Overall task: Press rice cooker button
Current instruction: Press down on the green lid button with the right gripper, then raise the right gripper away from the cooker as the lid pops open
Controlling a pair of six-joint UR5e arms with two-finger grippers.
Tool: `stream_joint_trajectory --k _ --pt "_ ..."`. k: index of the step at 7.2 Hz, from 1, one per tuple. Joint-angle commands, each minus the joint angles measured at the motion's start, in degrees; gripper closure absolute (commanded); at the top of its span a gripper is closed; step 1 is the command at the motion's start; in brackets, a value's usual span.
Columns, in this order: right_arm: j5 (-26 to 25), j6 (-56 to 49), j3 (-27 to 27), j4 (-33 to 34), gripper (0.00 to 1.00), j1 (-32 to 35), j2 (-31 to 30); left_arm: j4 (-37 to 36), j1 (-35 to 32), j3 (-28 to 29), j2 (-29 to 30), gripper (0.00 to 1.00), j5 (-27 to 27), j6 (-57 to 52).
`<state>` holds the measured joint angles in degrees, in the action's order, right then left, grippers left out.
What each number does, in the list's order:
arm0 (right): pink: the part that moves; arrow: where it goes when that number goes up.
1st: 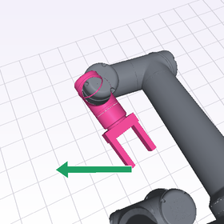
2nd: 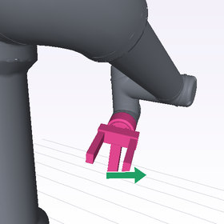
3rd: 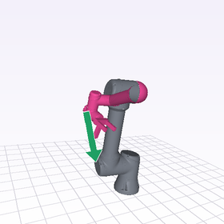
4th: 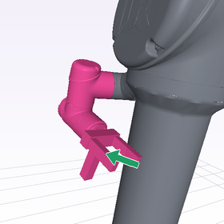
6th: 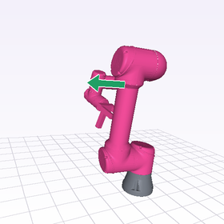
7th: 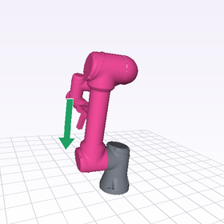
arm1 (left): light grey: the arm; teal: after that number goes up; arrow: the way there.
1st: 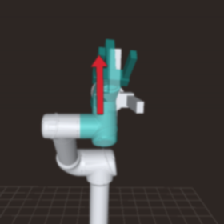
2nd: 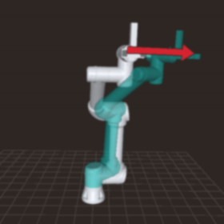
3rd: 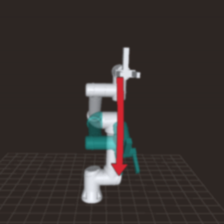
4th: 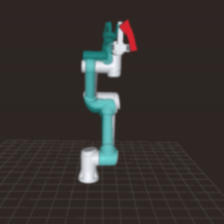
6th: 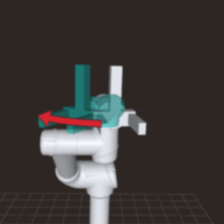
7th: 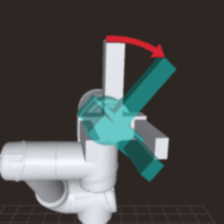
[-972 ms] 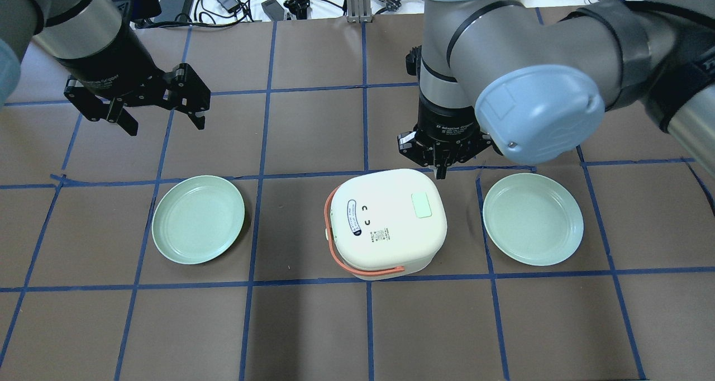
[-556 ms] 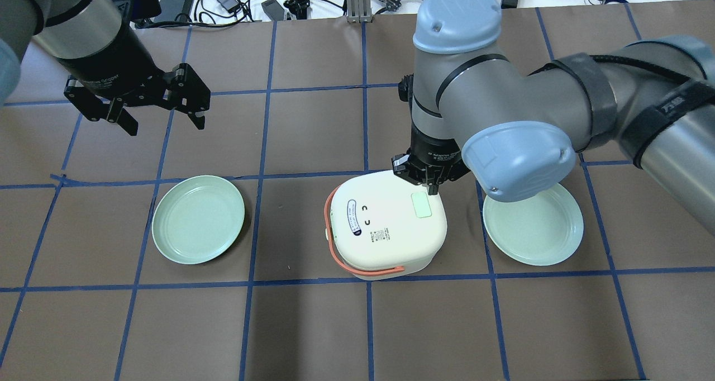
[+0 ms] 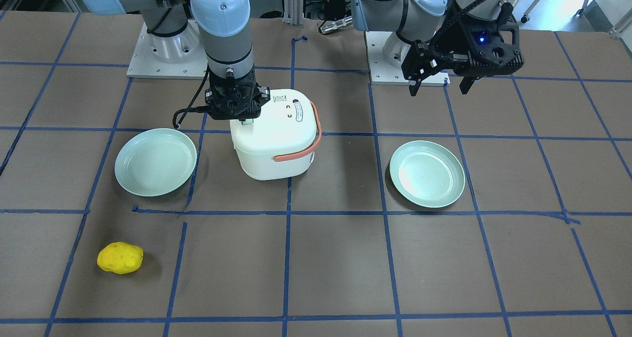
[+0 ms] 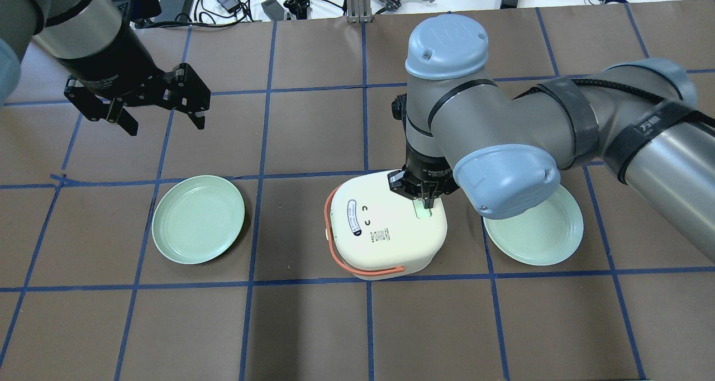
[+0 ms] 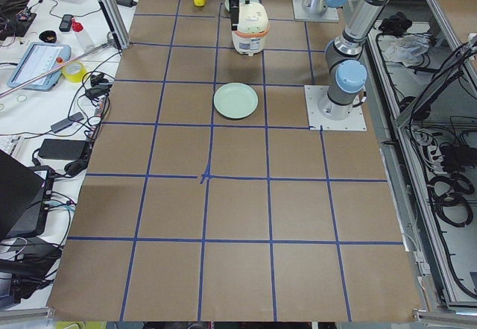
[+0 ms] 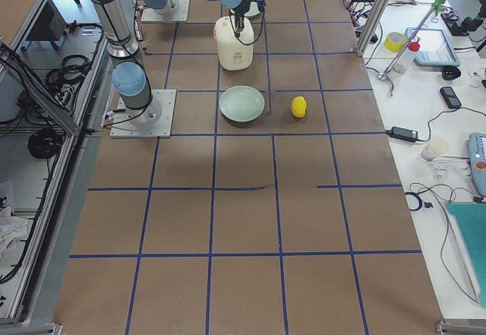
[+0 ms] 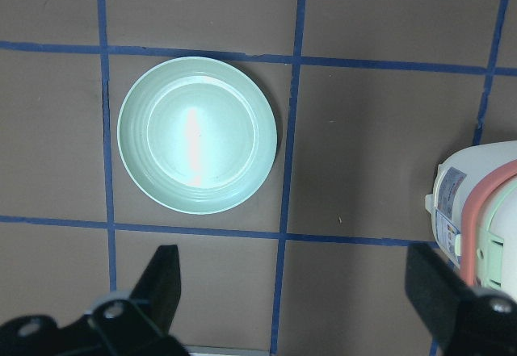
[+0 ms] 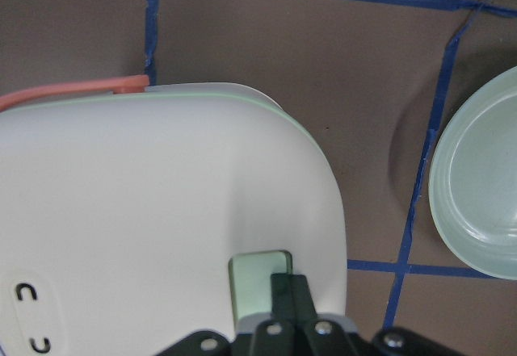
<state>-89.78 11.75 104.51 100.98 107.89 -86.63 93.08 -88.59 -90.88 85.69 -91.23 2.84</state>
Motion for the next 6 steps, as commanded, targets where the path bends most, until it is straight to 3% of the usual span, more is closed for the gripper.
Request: stream_joint_trajectory --k 1,3,6 --pt "1.5 -0.1 -0.2 0.0 1.0 0.1 0.2 0.0 0.0 0.0 0.0 0.0 0.0 0.0" --pt "0.1 -0.1 -1.7 -0.1 0.01 -0.1 -0.4 0.0 0.0 0.0 0.0 0.0 0.0 0.0" --pt "-1.6 -0.1 -10.1 -2.1 0.0 -2.8 -0.5 0.0 0.0 0.0 0.0 0.0 0.0 0.0"
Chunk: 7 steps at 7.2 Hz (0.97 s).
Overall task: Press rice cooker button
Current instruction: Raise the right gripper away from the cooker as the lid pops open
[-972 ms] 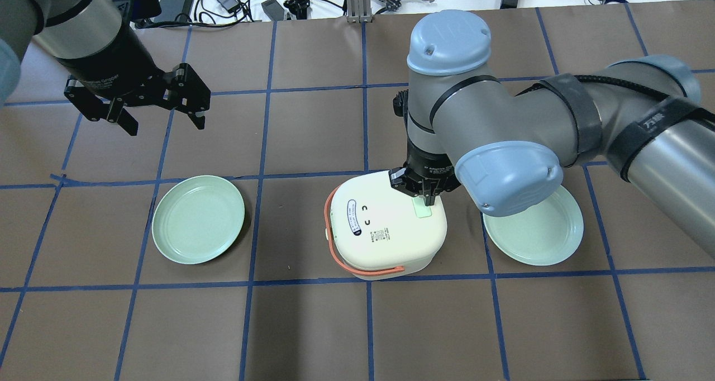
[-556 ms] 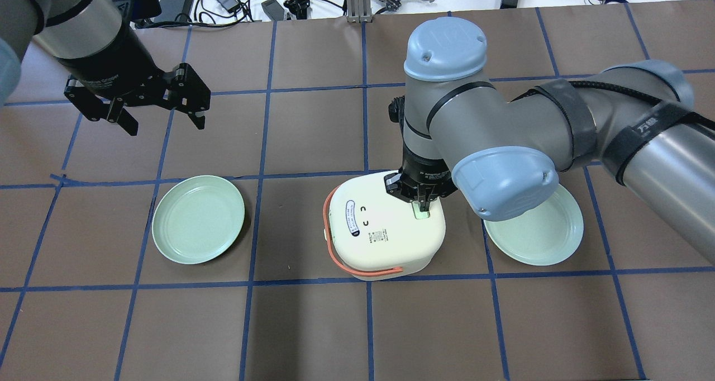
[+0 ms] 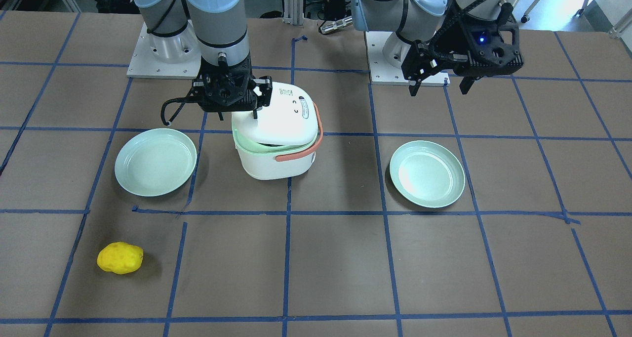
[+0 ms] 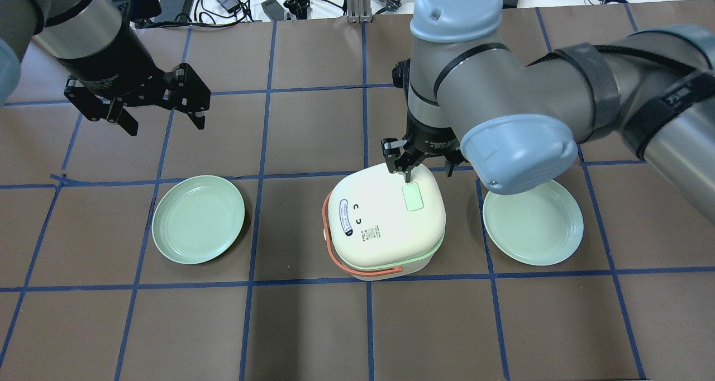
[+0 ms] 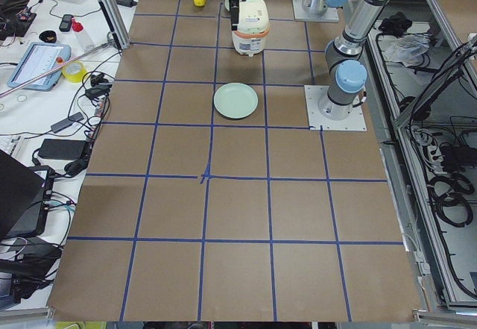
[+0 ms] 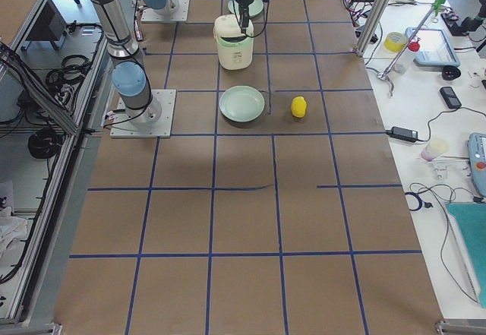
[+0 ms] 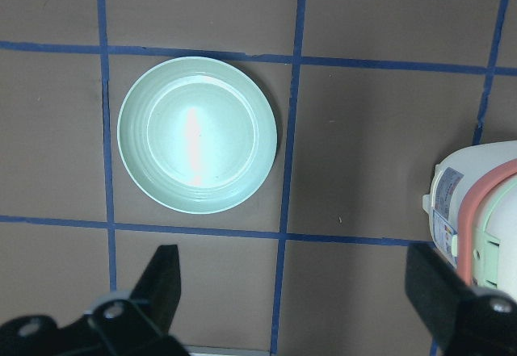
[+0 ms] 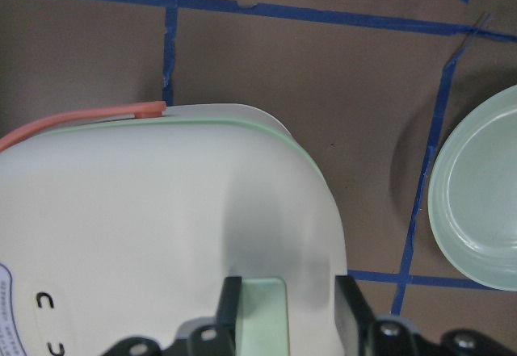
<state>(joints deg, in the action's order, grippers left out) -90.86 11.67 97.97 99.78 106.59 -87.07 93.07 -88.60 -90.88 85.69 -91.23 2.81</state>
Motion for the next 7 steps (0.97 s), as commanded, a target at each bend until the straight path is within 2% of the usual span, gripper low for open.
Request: stream_joint_trajectory --k 1,2,4,7 --pt "-0.4 -0.3 -6.4 -1.5 0.0 -4.8 0.0 0.0 0.0 0.0 0.0 0.0 0.0 0.0" --pt "-0.2 -2.5 -9.9 -3.9 0.0 -8.2 0.0 0.0 0.0 0.0 0.0 0.0 0.0 0.0" --pt "0.4 -8.0 -13.1 -4.3 0.0 -13.3 0.0 0.0 0.0 0.0 0.0 0.0 0.0 0.0" --pt "0.5 -8.4 -17.6 -9.7 0.0 -17.4 0.0 0.0 0.0 0.0 0.0 0.0 0.0 0.0"
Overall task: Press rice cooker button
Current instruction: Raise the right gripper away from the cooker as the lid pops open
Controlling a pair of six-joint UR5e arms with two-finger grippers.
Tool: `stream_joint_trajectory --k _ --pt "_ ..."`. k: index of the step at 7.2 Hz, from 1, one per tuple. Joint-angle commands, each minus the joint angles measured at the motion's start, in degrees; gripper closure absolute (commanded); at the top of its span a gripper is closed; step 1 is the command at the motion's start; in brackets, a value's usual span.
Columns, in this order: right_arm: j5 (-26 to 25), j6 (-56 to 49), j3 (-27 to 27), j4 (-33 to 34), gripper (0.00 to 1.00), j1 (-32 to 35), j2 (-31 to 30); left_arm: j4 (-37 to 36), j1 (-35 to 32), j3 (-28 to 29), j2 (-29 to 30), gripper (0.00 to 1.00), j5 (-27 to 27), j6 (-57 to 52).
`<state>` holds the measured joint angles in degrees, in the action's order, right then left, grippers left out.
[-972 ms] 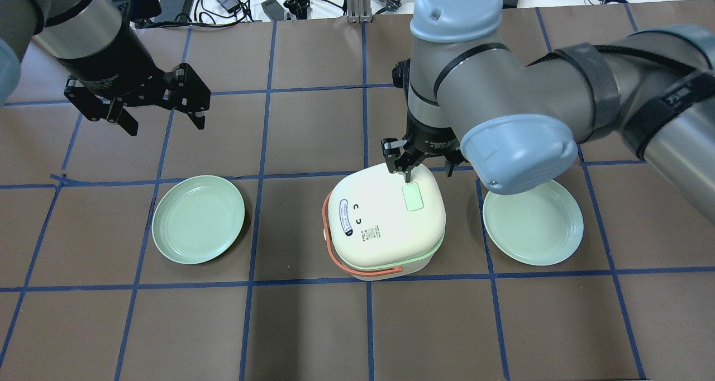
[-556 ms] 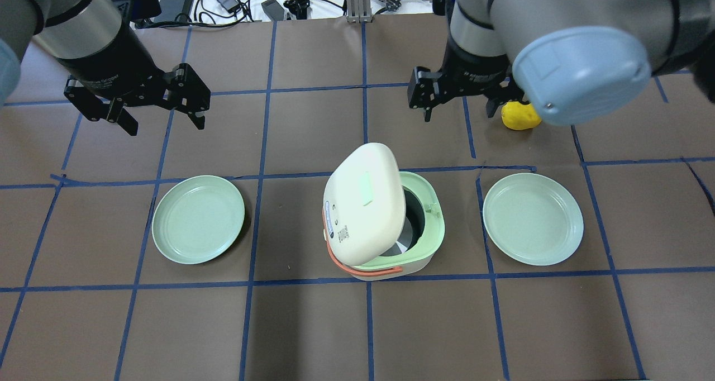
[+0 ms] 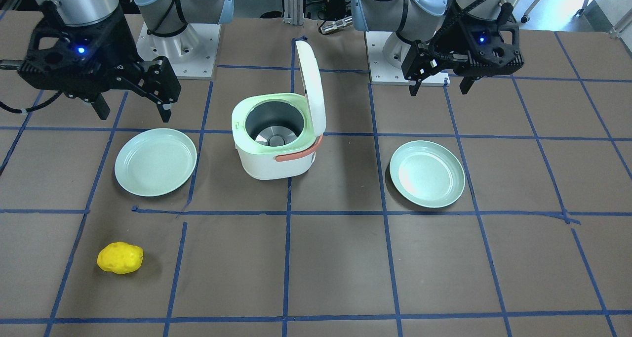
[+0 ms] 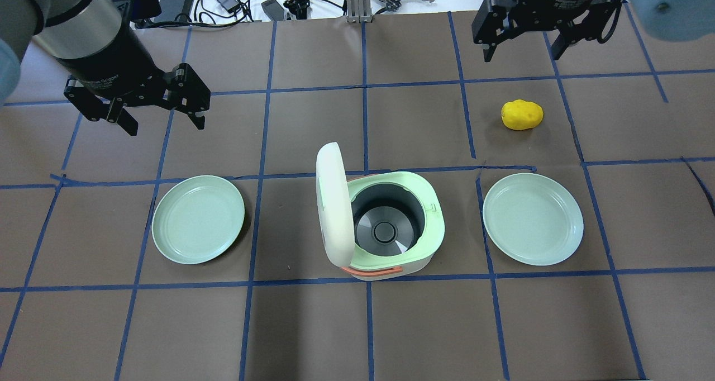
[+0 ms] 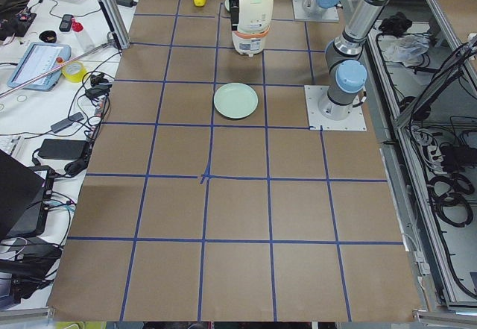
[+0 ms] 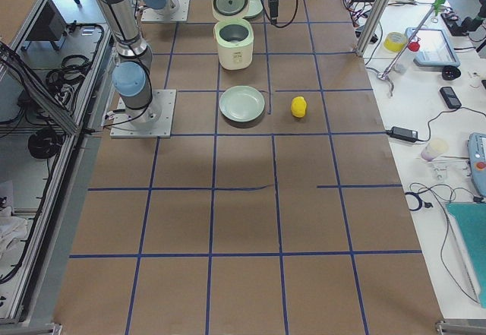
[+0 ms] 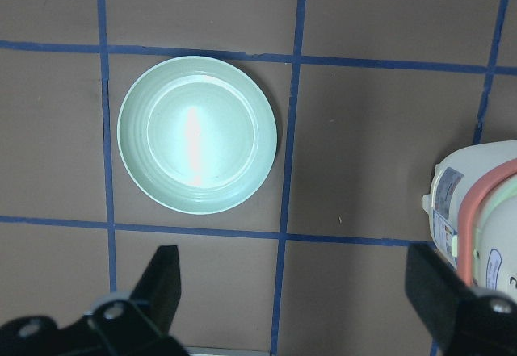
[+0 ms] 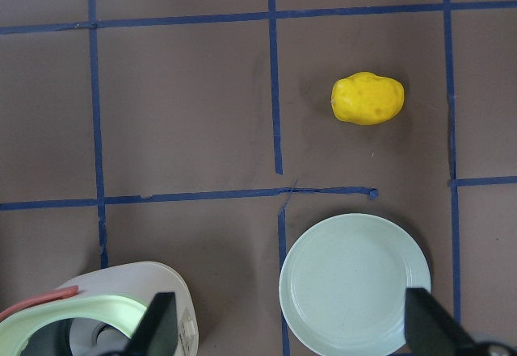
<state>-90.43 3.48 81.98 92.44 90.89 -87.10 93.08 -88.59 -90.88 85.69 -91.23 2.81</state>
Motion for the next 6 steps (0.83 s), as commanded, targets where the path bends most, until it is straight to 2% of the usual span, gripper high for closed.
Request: stream_joint_trajectory --k 1,4,6 --pt "0.2 -0.2 -1.6 -2.7 0.0 -1.7 -0.1 0.0 0.0 0.0 0.0 0.0 0.0 0.0" --pt "0.3 -0.1 -1.4 -7.1 0.0 -1.4 -0.2 0.0 0.0 0.0 0.0 0.0 0.0 0.1" --pt "0.3 -0.1 -1.3 -6.9 0.0 -1.5 -0.1 0.0 0.0 0.0 0.0 0.0 0.0 0.0"
